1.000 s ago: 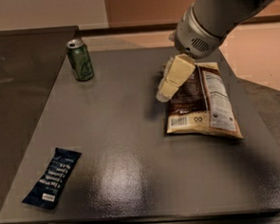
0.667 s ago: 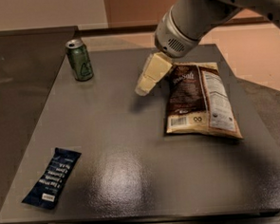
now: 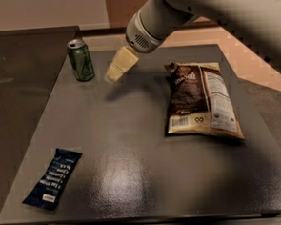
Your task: Move green can near rxbar blueberry
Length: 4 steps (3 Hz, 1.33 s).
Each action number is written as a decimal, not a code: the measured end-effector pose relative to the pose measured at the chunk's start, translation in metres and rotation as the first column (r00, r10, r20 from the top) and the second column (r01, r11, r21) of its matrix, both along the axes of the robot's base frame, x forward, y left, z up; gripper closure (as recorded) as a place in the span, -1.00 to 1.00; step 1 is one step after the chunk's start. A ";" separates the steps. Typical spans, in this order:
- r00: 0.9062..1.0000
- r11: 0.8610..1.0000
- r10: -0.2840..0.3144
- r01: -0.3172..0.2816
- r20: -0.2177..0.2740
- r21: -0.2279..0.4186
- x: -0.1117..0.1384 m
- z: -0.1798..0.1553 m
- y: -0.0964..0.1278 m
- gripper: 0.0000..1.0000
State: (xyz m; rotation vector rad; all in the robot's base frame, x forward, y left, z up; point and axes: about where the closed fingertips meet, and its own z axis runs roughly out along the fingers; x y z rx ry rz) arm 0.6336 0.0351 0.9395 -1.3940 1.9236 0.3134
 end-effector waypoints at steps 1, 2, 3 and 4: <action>1.000 0.998 -0.017 0.017 -0.016 0.057 0.027 -0.004 0.033 -1.00; 0.999 0.995 -0.026 0.028 -0.029 0.092 0.049 -0.011 0.066 -1.00; 0.999 0.992 -0.035 0.039 -0.035 0.117 0.068 -0.020 0.098 -1.00; 0.998 0.989 -0.041 0.047 -0.046 0.138 0.083 -0.027 0.121 -1.00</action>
Offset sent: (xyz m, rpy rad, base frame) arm 0.0768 0.1047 -0.0169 0.1374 0.0377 -0.0426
